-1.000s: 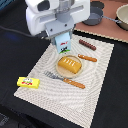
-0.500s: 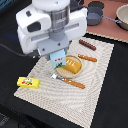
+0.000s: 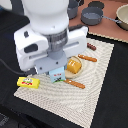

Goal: Interact with the objects in diverse but meaningful ways.

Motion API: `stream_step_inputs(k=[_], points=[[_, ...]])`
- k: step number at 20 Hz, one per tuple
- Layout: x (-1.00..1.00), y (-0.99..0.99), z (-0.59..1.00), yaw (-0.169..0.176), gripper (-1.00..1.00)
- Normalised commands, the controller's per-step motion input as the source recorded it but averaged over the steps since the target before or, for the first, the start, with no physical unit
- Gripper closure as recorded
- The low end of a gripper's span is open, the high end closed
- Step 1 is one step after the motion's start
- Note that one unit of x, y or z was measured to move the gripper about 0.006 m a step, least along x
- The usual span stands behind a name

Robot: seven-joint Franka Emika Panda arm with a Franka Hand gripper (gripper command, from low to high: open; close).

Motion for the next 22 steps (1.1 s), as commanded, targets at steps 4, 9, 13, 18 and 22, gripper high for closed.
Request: stream_step_inputs(k=[4, 9, 13, 18, 22], points=[[0.11, -0.35, -0.36, 0.065, 1.00], [0.10, -0.05, -0.02, 0.170, 1.00], [0.20, -0.11, -0.04, 0.089, 1.00], [0.37, -0.15, 0.26, 0.024, -1.00], [0.26, -0.18, 0.01, 0.013, -1.00]])
